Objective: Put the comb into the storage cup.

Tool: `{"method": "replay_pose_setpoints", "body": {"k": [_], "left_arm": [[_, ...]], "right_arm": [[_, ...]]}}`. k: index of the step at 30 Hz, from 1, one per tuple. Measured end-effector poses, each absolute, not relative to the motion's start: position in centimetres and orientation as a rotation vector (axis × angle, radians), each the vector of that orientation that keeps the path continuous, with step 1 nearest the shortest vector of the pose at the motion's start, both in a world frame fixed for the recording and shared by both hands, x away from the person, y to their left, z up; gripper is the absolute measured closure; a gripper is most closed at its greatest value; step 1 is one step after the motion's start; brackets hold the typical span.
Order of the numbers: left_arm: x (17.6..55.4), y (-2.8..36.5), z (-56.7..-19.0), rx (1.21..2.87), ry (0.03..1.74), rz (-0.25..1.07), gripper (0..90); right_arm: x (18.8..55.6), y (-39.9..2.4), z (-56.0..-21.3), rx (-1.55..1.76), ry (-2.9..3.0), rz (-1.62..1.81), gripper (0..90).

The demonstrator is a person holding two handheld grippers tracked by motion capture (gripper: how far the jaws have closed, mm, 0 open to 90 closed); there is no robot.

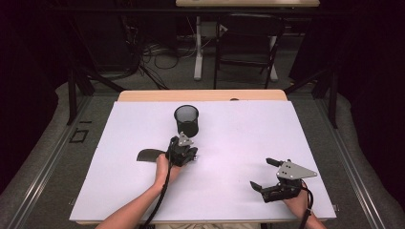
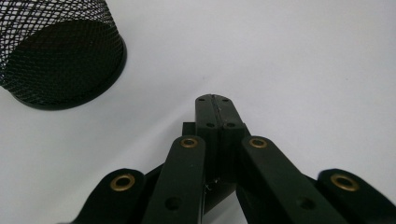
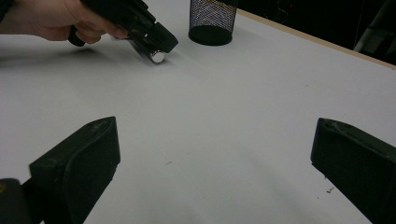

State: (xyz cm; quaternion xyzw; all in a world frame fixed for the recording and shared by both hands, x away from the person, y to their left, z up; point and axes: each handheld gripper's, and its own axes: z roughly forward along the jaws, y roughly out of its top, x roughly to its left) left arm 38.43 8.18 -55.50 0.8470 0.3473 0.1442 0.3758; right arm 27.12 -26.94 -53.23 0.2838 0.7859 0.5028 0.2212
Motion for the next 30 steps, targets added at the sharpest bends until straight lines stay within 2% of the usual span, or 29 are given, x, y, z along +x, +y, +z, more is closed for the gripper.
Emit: {"method": "replay_pose_setpoints", "body": {"k": [30], "left_arm": [[36.7,9.1,-55.2,2.276,0.82,0.328,90.0]], "right_arm": [[27.1,-27.1,-53.2,0.788,2.173,1.385,1.2]]}}
